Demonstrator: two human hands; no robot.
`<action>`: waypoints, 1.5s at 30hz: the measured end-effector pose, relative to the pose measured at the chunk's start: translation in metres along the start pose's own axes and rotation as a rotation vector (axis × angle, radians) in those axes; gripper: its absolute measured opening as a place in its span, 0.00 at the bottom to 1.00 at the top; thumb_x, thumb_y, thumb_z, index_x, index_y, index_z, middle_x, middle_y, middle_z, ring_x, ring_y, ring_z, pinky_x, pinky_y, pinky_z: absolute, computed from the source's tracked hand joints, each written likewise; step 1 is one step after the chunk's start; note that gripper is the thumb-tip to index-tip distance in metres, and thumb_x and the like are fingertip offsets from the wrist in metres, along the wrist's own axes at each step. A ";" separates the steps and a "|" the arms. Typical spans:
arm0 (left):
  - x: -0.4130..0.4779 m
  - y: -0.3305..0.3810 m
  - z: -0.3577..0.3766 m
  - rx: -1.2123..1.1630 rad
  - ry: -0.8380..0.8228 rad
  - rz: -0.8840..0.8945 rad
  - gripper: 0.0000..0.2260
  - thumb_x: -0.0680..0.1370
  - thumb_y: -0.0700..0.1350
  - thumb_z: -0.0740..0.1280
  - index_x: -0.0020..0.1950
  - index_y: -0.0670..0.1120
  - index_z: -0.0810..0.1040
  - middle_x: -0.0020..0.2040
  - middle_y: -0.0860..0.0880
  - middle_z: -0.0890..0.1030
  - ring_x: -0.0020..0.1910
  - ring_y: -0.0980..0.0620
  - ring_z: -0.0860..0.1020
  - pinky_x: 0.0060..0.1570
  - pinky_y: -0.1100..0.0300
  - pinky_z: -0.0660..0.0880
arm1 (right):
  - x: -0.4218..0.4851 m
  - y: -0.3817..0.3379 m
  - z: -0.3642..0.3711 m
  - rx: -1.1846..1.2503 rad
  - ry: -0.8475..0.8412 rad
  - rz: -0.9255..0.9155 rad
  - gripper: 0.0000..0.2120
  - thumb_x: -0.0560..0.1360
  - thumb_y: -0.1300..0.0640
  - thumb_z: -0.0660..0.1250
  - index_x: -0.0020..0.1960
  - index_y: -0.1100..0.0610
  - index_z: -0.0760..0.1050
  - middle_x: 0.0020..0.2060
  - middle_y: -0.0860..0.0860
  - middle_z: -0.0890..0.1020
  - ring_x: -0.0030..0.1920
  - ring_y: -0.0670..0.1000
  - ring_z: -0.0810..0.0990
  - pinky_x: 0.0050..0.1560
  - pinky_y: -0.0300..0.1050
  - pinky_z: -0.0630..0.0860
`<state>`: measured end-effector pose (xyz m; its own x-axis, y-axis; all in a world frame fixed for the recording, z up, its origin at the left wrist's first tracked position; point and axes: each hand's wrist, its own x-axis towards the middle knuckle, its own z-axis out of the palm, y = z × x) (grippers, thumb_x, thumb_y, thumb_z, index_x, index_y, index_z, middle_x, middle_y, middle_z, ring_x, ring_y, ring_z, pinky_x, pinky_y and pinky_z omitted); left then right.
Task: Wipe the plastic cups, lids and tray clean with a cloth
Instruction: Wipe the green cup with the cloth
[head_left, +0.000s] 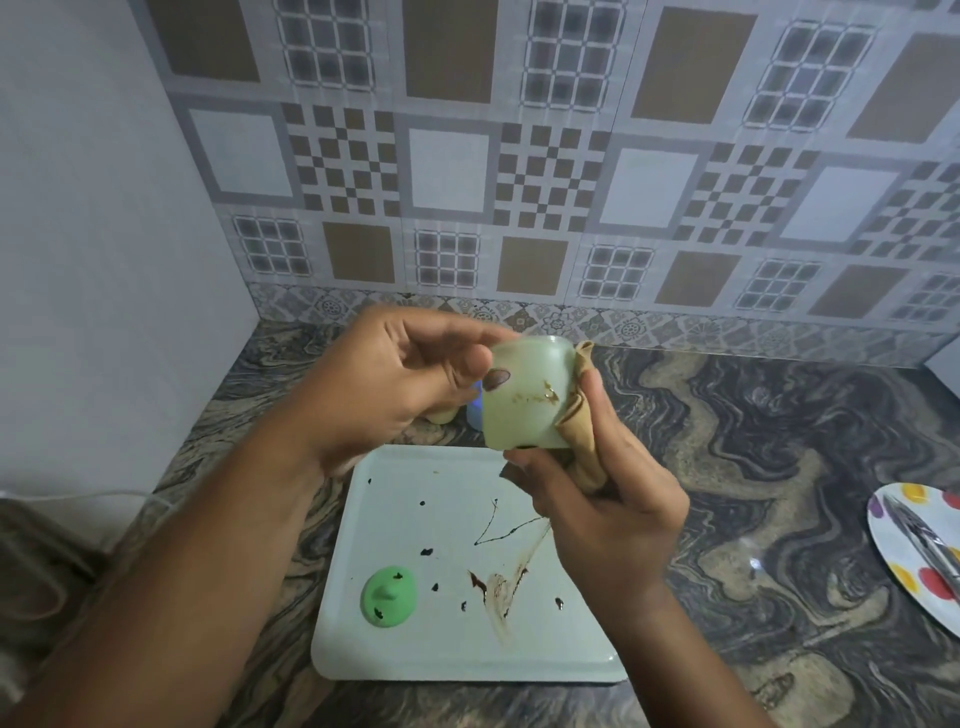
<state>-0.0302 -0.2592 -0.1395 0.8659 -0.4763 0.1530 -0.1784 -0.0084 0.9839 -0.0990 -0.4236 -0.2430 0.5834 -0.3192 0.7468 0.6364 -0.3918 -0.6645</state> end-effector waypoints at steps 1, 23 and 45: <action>0.001 -0.002 0.000 0.004 0.020 0.002 0.08 0.70 0.44 0.70 0.47 0.51 0.85 0.41 0.51 0.87 0.42 0.56 0.85 0.41 0.63 0.81 | 0.000 -0.001 0.001 -0.011 -0.015 0.000 0.32 0.75 0.51 0.78 0.75 0.54 0.71 0.61 0.70 0.81 0.52 0.72 0.84 0.47 0.64 0.84; 0.007 -0.003 0.007 0.026 0.084 -0.063 0.07 0.69 0.50 0.71 0.41 0.49 0.84 0.40 0.48 0.83 0.40 0.52 0.80 0.39 0.56 0.81 | 0.020 -0.009 -0.006 -0.168 -0.161 -0.149 0.29 0.72 0.64 0.80 0.68 0.67 0.73 0.71 0.68 0.72 0.72 0.52 0.76 0.65 0.44 0.78; 0.010 0.002 0.007 -0.217 0.092 -0.186 0.08 0.70 0.45 0.68 0.32 0.49 0.84 0.36 0.51 0.85 0.33 0.55 0.83 0.28 0.65 0.76 | 0.014 -0.011 -0.004 -0.050 0.013 -0.172 0.14 0.79 0.72 0.64 0.65 0.73 0.73 0.66 0.65 0.78 0.66 0.62 0.81 0.61 0.56 0.82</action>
<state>-0.0249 -0.2699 -0.1363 0.9147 -0.4028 -0.0338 0.0829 0.1052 0.9910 -0.1002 -0.4274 -0.2251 0.4610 -0.2549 0.8500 0.7004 -0.4836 -0.5249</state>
